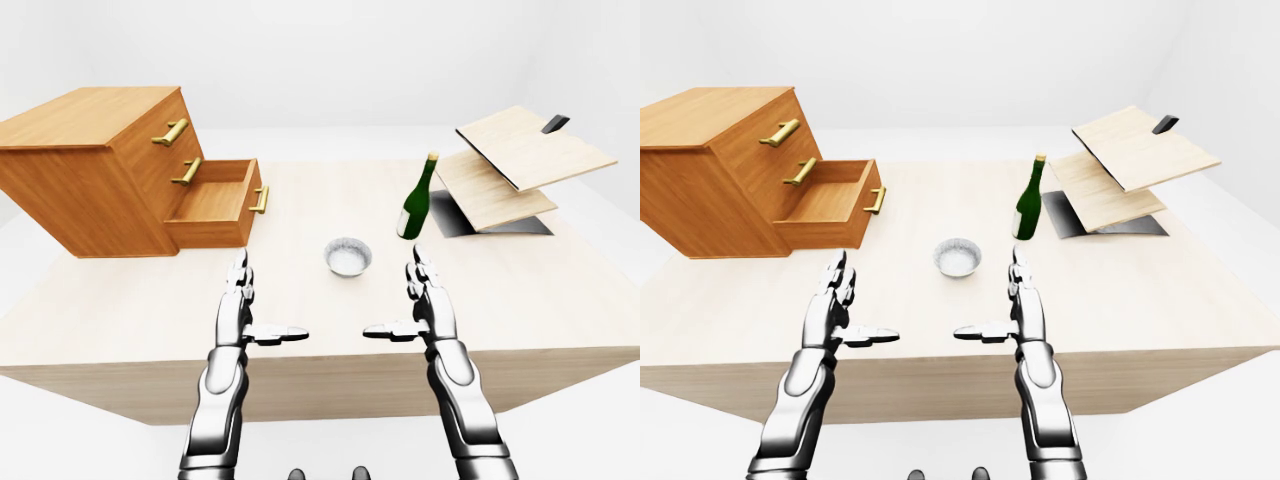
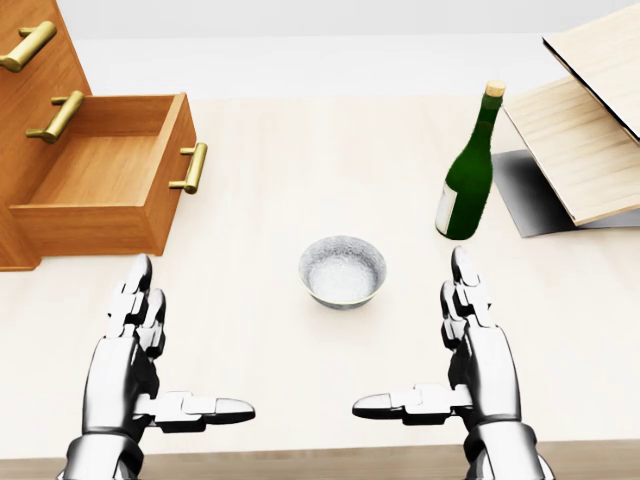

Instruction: Put the bowl on top of the cabinet.

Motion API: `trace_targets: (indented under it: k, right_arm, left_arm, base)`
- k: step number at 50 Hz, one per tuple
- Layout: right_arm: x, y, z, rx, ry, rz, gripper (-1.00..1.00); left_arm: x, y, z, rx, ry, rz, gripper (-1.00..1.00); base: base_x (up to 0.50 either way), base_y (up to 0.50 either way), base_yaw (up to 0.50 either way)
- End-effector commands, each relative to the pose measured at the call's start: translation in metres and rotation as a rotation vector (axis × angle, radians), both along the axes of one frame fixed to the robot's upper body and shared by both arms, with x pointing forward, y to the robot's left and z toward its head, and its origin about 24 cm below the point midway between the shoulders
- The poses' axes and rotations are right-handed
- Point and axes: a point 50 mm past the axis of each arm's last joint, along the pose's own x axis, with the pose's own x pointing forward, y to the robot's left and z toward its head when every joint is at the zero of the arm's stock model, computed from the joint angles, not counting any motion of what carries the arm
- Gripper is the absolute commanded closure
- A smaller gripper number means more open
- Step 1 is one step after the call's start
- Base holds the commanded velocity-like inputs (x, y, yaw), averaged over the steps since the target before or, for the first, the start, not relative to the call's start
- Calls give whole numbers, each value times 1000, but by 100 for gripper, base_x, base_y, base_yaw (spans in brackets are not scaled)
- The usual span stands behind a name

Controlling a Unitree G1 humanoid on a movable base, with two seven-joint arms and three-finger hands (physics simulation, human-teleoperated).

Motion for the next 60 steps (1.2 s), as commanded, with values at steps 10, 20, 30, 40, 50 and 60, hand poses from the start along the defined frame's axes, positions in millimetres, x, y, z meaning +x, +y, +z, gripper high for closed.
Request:
trace_targets:
  k: [10,20,30,40,50,60]
  right_arm:
    - [-17,2,36,-18,-109,23,-100]
    - [-52,11,93,-71,-358,33,-100]
    - [-89,18,138,-91,-569,48,-100]
    - [-92,20,140,-129,-576,70,-100]
    - [-93,23,140,-160,-578,88,-100]
    - [-90,24,138,-145,-567,92,-100]
  left_arm:
    - [-26,9,40,9,-125,-22,-100]
    - [-54,16,88,-29,-337,-30,-100]
    - [-94,27,143,-35,-603,-11,-100]
    - [-100,29,151,-31,-650,-3,-100]
    - [-102,29,154,-30,-666,-8,-100]
    - [-103,32,158,-45,-696,8,-100]
  base:
    - [0,0,0]
    - [0,0,0]
    - [0,0,0]
    - [0,0,0]
    - [0,33,0]
    - [0,50,0]
